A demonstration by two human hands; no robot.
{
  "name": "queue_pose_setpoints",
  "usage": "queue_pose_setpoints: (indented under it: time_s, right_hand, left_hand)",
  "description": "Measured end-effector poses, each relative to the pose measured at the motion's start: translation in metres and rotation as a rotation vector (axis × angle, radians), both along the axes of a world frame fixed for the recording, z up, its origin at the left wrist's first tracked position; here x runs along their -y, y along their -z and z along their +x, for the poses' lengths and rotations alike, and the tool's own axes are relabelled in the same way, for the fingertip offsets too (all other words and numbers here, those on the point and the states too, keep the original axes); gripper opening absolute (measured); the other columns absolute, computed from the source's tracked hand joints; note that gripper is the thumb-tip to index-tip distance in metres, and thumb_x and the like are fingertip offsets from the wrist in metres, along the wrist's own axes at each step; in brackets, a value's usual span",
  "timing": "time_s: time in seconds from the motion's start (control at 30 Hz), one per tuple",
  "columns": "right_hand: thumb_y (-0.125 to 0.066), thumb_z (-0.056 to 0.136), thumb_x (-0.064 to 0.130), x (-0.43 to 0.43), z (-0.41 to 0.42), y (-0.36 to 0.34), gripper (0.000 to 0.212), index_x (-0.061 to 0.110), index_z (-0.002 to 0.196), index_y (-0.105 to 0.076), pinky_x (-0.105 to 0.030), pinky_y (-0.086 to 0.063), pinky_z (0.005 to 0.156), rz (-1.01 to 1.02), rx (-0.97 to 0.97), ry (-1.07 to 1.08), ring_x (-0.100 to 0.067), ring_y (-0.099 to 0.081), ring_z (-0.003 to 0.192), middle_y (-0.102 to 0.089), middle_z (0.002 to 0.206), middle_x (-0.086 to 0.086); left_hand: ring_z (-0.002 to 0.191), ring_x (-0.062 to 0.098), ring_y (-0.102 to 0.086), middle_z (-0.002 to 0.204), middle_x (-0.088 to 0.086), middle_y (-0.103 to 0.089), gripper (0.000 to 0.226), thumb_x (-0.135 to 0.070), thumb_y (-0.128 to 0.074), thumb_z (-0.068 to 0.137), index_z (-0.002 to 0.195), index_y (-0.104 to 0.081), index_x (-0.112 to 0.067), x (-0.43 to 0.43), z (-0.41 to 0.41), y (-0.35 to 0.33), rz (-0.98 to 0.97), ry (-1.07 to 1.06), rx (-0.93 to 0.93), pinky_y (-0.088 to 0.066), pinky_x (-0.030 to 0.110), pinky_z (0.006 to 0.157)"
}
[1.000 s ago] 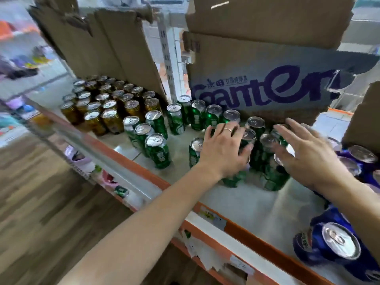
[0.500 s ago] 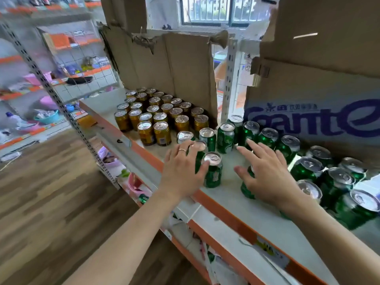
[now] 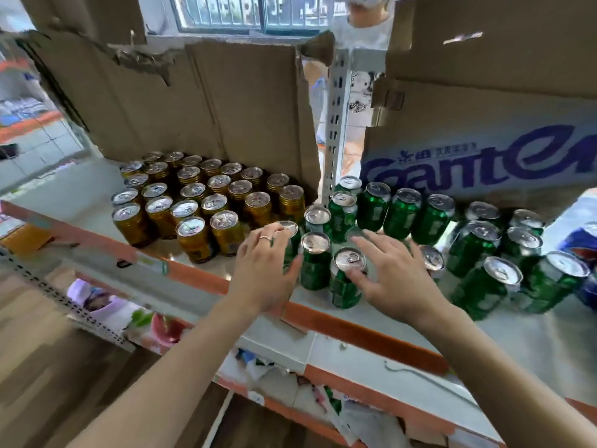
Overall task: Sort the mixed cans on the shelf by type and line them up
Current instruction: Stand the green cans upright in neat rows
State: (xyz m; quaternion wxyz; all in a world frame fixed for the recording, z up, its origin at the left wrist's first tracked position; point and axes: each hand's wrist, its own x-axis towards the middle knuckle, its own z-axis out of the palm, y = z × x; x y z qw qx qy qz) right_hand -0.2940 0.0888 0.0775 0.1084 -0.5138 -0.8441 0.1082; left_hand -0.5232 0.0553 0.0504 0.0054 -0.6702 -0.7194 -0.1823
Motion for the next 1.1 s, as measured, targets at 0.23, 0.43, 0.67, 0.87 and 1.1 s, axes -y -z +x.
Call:
queue_pose_setpoints:
  time_s: [0.23, 0.43, 0.67, 0.87, 1.1]
  right_hand:
    - [-0.049, 0.095, 0.053, -0.018, 0.015, -0.006, 0.061, 0.031, 0.15, -0.036, -0.051, -0.01, 0.119, -0.007, -0.019, 0.129, -0.015, -0.024, 0.145, -0.032, 0.158, 0.008]
    - [-0.059, 0.089, 0.052, -0.056, 0.055, -0.022, 0.072, 0.026, 0.151, -0.032, -0.045, -0.03, 0.114, -0.109, 0.041, 0.155, -0.02, -0.036, 0.14, -0.039, 0.154, 0.003]
    - [-0.075, 0.076, 0.04, -0.079, 0.087, -0.015, 0.088, 0.027, 0.151, -0.03, -0.039, -0.041, 0.107, -0.378, 0.241, 0.041, -0.021, -0.043, 0.132, -0.046, 0.145, -0.001]
    - [-0.077, 0.068, 0.044, -0.083, 0.09, -0.006, 0.07, 0.032, 0.131, -0.049, -0.039, -0.051, 0.09, -0.318, 0.139, 0.038, -0.021, -0.058, 0.108, -0.061, 0.12, 0.004]
    - [-0.079, 0.07, 0.037, -0.106, 0.057, -0.004, 0.065, 0.016, 0.125, -0.05, -0.041, -0.052, 0.085, -0.192, 0.006, 0.154, -0.027, -0.058, 0.097, -0.061, 0.109, -0.006]
  left_hand:
    - [0.138, 0.026, -0.034, 0.148, 0.005, -0.044, 0.064, -0.054, -0.036, 0.093, 0.144, -0.047, -0.017, -0.046, 0.006, -0.007, 0.008, 0.112, 0.035, -0.032, 0.047, 0.114]
    - [0.133, 0.026, -0.039, 0.145, 0.004, -0.046, 0.051, -0.046, -0.047, 0.097, 0.14, -0.048, -0.018, -0.09, 0.019, -0.016, -0.011, 0.117, 0.09, -0.036, 0.047, 0.109]
    - [0.131, 0.032, -0.045, 0.144, 0.009, -0.046, 0.064, -0.05, -0.057, 0.094, 0.146, -0.038, -0.019, -0.131, 0.038, -0.021, -0.163, 0.119, 0.068, -0.041, 0.047, 0.105]
    - [0.127, 0.032, -0.05, 0.148, 0.01, -0.043, 0.074, -0.046, -0.068, 0.087, 0.148, -0.035, -0.021, -0.161, 0.047, -0.02, -0.295, 0.169, 0.148, -0.045, 0.044, 0.101]
    - [0.105, 0.036, -0.059, 0.12, 0.016, -0.06, 0.065, -0.052, -0.073, 0.081, 0.127, -0.048, -0.013, -0.183, 0.049, -0.019, -0.304, 0.151, 0.129, -0.052, 0.043, 0.086]
